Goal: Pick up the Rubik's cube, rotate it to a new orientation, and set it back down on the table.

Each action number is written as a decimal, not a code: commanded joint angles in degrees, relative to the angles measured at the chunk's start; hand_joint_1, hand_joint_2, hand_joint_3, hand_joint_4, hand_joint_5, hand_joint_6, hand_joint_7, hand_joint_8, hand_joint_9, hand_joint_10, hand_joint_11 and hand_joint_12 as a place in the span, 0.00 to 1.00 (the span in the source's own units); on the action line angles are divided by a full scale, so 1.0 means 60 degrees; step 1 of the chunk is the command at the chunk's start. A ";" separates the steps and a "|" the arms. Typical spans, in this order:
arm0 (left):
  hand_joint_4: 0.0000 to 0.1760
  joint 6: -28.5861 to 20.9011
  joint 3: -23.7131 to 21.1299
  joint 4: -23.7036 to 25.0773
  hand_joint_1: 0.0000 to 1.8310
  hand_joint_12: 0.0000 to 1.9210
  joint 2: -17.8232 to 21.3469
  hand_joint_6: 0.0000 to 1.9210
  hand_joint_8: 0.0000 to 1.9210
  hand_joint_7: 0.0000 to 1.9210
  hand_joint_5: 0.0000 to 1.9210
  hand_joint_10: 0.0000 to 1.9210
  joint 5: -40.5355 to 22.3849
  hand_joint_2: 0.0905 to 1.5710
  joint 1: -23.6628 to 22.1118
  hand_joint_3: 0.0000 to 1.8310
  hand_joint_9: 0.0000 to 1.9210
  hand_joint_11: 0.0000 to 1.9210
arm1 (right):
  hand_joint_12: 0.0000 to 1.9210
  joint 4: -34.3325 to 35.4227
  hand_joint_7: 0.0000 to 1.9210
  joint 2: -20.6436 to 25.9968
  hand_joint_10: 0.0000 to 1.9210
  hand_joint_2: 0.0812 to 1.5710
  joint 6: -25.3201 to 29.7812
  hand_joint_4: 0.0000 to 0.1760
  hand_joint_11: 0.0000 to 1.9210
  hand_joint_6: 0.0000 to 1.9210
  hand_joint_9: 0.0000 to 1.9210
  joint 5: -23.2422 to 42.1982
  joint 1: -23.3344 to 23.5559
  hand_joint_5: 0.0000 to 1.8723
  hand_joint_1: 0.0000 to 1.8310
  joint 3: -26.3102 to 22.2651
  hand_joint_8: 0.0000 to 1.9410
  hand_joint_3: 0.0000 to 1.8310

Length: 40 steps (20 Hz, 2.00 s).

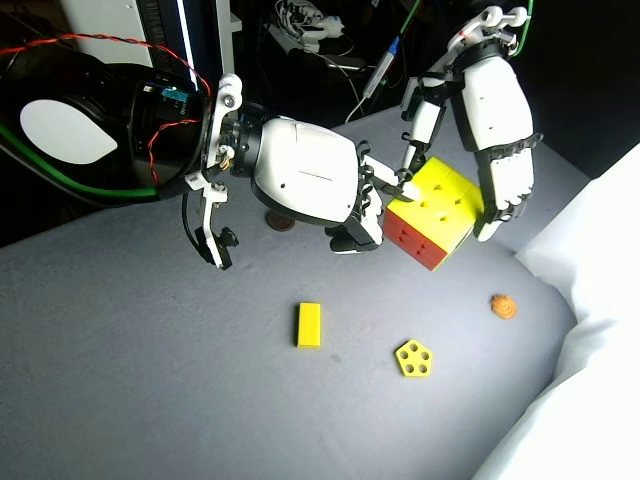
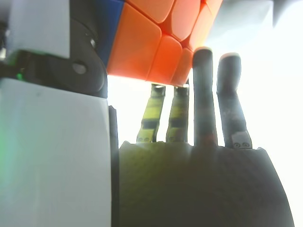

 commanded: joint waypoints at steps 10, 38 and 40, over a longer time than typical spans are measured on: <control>0.17 -0.0864 -0.0185 0.0780 0.56 1.00 0.0137 0.91 0.91 0.26 0.25 0.93 0.0371 0.89 -0.0403 0.00 0.12 0.08 | 1.00 0.0188 0.39 -0.0082 1.00 0.76 0.0035 0.00 0.35 0.01 0.44 0.0546 0.0157 0.08 0.08 0.0106 1.00 0.00; 0.00 -0.0860 -0.0167 0.0759 0.62 0.92 0.0138 0.66 0.89 0.31 0.37 0.82 0.0179 0.81 -0.0517 0.00 0.20 0.18 | 1.00 0.0160 0.38 -0.0090 1.00 0.80 0.0048 0.00 0.37 0.00 0.43 0.0043 -0.0206 0.11 0.09 -0.0262 0.98 0.00; 0.00 -0.0859 -0.0167 0.0759 0.61 0.93 0.0138 0.71 0.93 0.28 0.35 0.84 0.0179 0.83 -0.0515 0.00 0.18 0.16 | 1.00 0.0161 0.37 -0.0088 1.00 0.80 0.0048 0.00 0.36 0.00 0.43 0.0063 -0.0179 0.09 0.08 -0.0259 0.99 0.00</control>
